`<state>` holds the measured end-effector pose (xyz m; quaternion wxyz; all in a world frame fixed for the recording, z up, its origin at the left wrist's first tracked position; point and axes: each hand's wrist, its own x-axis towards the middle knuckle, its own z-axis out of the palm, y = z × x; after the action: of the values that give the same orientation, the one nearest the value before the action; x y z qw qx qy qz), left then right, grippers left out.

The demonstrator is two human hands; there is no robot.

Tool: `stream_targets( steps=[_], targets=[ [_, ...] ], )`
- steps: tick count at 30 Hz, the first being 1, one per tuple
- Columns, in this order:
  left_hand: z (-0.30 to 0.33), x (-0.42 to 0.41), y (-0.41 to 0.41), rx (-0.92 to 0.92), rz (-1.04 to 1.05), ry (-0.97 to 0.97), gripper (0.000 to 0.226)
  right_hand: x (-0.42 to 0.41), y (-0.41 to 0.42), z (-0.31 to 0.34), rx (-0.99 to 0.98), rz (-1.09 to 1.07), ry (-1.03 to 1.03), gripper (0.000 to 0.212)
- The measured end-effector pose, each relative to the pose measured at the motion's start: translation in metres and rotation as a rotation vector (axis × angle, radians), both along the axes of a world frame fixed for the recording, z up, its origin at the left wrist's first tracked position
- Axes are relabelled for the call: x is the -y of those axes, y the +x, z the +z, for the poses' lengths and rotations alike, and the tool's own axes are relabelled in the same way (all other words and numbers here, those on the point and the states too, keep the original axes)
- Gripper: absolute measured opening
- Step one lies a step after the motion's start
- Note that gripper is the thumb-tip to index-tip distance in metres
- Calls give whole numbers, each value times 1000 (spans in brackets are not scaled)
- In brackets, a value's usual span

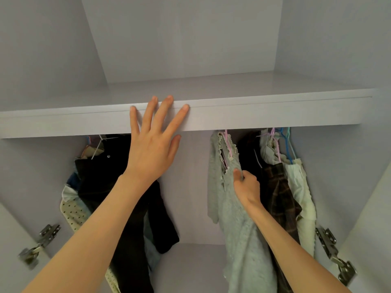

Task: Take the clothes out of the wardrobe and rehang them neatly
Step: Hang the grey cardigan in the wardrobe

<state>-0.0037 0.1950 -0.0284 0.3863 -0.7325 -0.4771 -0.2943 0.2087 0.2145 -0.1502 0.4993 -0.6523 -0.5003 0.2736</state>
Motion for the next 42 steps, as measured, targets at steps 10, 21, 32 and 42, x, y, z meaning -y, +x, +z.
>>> stream_targets(
  steps=[10, 21, 32, 42],
  targets=[
    [-2, -1, 5, 61, -19, 24, 57, -50, -59, 19, 44, 52, 7, 36],
    [-3, -3, 6, 100, -35, 28, 51, -48, -106, -52, 234, 287, -174, 24],
    [-6, -7, 4, 89, -29, 35, 50, -46, -101, -34, -5, 280, 103, 39],
    [-6, -2, 6, 65, -2, -24, 46, -84, -119, 6, -78, 160, 54, 39]
  ],
)
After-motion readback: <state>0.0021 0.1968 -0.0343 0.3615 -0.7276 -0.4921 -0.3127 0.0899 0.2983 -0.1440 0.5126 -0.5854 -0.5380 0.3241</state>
